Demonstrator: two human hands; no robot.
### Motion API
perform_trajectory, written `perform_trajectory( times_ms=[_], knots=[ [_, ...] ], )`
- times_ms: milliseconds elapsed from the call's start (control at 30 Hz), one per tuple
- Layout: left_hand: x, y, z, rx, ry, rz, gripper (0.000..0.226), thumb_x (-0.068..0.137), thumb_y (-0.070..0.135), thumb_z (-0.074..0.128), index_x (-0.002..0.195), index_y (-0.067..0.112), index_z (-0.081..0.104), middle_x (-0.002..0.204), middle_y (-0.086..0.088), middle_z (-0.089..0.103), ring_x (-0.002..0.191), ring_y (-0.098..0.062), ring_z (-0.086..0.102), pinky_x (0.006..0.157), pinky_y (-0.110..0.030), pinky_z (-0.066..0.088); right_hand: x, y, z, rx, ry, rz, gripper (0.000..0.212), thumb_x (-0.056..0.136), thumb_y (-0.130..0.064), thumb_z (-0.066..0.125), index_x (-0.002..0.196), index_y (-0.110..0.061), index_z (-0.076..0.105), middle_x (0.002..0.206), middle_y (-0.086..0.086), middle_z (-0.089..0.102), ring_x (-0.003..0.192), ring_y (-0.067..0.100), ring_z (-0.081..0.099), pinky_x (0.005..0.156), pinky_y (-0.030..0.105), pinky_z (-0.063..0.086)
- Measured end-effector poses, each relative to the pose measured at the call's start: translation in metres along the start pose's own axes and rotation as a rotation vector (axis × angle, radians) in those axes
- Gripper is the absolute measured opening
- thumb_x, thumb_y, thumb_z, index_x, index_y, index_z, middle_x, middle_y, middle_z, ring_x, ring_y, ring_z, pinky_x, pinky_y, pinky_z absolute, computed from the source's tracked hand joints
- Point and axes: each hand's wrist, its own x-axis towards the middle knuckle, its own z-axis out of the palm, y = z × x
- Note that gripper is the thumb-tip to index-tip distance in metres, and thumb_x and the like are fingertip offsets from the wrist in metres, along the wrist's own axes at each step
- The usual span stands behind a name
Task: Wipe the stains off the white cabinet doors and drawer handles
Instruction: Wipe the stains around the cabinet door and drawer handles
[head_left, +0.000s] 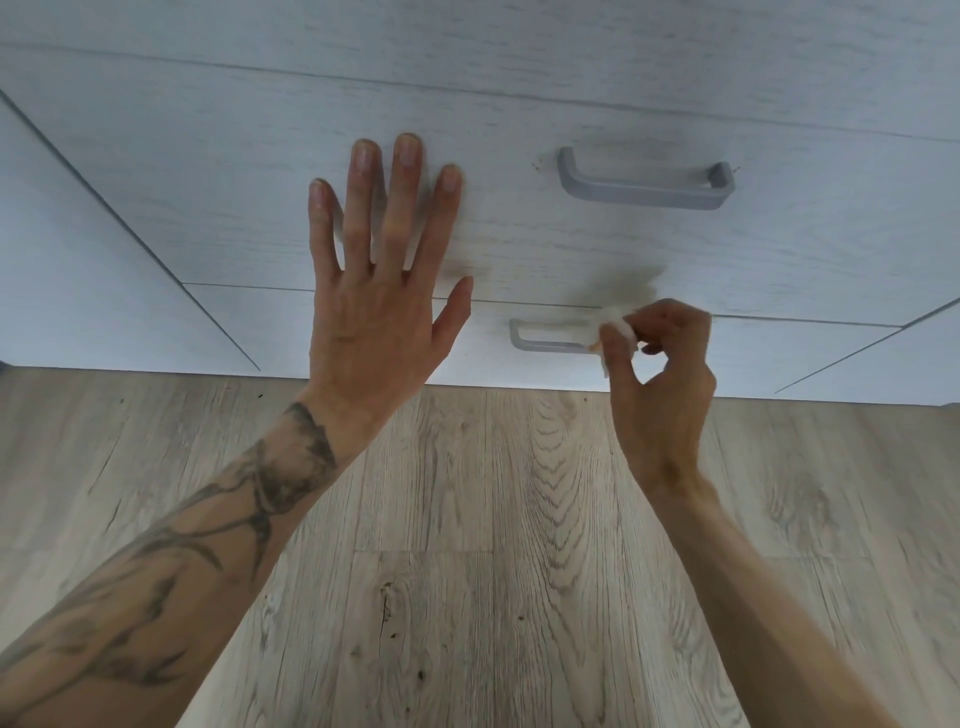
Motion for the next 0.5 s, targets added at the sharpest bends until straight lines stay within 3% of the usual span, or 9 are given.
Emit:
perform_trajectory(
  times_ms=[100,200,300,400,500],
  knots=[
    [0.0,0.0,-0.001,-0.004,-0.003,0.002,0.075,0.111,0.05,0.043,0.167,0.008,0.015,0.169,-0.027,0.019,0.155,-0.051,0.018,0.126,-0.068,0.016,0.004,-0.01,0.006,0.024,-0.014,-0.021,0.016,0.1,-0.004,0.067,0.098,-0.02,0.064,0.085,-0.019,0.062,0.083,-0.003,0.059,0.084,0.01,0.04],
    [0.0,0.0,-0.002,-0.005,-0.006,0.004,0.075,0.111,0.05,0.043,0.167,0.008,0.014,0.169,-0.027,0.019,0.155,-0.051,0.017,0.126,-0.068,0.016,0.0,-0.003,0.01,-0.095,-0.111,-0.071,0.015,0.097,-0.008,0.073,0.107,-0.018,0.075,0.104,-0.018,0.065,0.095,-0.005,0.059,0.097,0.023,0.043],
    [0.0,-0.001,-0.003,-0.002,-0.009,0.008,0.076,0.111,0.051,0.042,0.167,0.009,0.013,0.17,-0.026,0.018,0.156,-0.05,0.016,0.127,-0.067,0.015,-0.005,0.01,0.005,-0.172,-0.163,-0.125,0.021,0.094,-0.018,0.08,0.114,-0.02,0.078,0.115,-0.012,0.071,0.112,0.009,0.061,0.108,0.019,0.033],
    [0.0,-0.001,-0.003,0.011,-0.011,0.014,0.075,0.111,0.052,0.04,0.168,0.01,0.013,0.17,-0.025,0.017,0.156,-0.049,0.016,0.127,-0.067,0.015,-0.001,0.019,-0.001,-0.222,-0.14,-0.215,0.017,0.09,-0.019,0.083,0.107,-0.019,0.082,0.106,-0.006,0.076,0.11,0.018,0.059,0.1,0.03,0.038],
    [-0.001,-0.002,-0.004,0.016,-0.017,0.019,0.075,0.111,0.052,0.04,0.168,0.01,0.014,0.17,-0.025,0.017,0.156,-0.049,0.016,0.127,-0.066,0.015,0.0,0.022,0.002,-0.265,-0.123,-0.283,0.014,0.088,-0.016,0.085,0.101,-0.017,0.082,0.094,-0.003,0.075,0.098,0.024,0.062,0.093,0.031,0.036]
  ],
)
